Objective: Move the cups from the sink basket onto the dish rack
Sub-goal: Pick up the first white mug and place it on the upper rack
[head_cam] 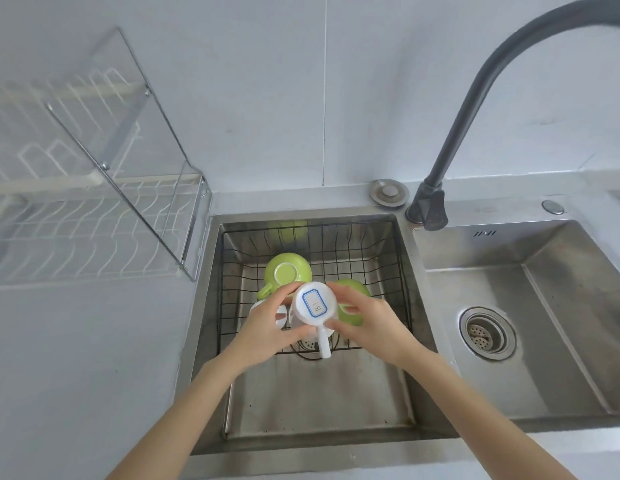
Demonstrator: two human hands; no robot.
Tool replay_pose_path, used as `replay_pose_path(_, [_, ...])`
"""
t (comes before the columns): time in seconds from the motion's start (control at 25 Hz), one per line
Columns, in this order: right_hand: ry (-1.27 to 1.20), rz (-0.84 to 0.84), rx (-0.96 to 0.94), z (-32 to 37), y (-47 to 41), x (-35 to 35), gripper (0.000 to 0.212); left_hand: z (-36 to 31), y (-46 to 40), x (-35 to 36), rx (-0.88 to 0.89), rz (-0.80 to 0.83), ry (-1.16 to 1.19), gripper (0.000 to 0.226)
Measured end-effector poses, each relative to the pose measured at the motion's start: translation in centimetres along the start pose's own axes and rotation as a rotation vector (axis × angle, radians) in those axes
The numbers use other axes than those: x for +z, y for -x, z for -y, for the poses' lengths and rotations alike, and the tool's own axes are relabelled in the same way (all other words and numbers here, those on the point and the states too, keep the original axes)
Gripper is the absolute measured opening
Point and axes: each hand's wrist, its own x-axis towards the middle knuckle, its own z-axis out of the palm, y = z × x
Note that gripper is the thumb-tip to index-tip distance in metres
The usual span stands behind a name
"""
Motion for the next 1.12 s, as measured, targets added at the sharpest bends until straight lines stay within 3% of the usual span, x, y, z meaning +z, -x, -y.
replay_pose_path(0.4, [-0.008, -0.105, -0.153, 7.2, 2.9, 0.2, 0.053, -2.4, 5.1, -4.6, 0.155, -0.087, 0.074, 0.053])
replay_pose_path(0.96, [-0.062, -0.207, -0.333, 21.2, 2.2, 6.1, 0.047, -3.4, 12.9, -19.1, 0.364, -0.2, -0.004, 0.05])
replay_pose_path(1.12, [-0.069, -0.255, -0.377, 24.7, 1.7, 7.5, 0.049, -3.4, 14.4, -22.9, 0.417, -0.213, -0.06, 0.059])
